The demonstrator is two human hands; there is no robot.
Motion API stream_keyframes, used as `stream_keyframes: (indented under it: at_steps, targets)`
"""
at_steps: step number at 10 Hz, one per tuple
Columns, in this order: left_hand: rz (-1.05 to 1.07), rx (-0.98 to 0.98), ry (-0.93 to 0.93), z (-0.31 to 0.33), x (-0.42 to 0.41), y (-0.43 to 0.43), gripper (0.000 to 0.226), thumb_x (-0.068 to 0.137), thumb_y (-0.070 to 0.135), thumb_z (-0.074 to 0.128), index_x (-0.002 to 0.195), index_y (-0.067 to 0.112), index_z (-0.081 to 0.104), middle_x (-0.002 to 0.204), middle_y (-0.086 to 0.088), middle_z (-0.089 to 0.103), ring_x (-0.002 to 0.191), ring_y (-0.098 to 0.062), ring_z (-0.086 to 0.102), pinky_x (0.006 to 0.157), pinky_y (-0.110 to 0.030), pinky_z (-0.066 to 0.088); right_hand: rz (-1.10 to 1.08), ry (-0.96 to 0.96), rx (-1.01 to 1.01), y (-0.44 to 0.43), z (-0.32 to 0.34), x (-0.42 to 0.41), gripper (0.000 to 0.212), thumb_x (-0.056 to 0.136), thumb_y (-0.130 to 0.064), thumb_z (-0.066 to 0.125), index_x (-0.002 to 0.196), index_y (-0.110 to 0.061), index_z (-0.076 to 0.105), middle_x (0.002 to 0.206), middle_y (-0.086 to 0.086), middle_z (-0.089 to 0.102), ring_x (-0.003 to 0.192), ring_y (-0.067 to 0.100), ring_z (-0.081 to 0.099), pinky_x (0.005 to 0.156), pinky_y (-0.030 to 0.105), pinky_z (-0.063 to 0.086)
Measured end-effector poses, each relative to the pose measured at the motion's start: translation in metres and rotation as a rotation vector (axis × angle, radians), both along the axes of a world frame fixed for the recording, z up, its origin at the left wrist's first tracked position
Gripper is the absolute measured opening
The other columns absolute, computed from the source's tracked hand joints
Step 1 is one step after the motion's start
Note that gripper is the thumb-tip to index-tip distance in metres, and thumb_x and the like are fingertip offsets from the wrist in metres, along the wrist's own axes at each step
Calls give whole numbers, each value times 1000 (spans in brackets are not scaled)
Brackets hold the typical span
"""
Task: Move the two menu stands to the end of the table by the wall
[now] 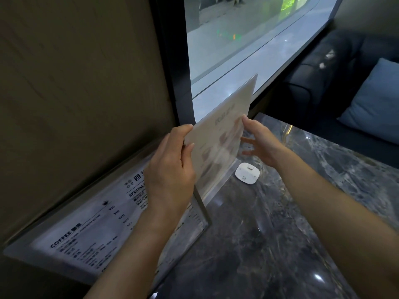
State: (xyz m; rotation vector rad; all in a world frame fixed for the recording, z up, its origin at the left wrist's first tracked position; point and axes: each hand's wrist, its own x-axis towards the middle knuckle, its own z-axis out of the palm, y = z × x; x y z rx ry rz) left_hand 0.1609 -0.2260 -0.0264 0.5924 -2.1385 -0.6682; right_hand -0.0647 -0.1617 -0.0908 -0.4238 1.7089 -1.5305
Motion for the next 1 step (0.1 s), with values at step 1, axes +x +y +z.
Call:
stream_keyframes:
  at_steps: [1]
  targets:
    - [22, -1, -23, 2, 1, 2, 30, 89, 11, 54, 113, 26, 44, 93, 12, 47, 80, -12, 54, 59, -47, 57, -35, 99, 40, 2, 3, -1, 29, 77, -62, 51, 94, -39, 56, 99, -23, 57, 93, 7, 57, 76, 41, 45]
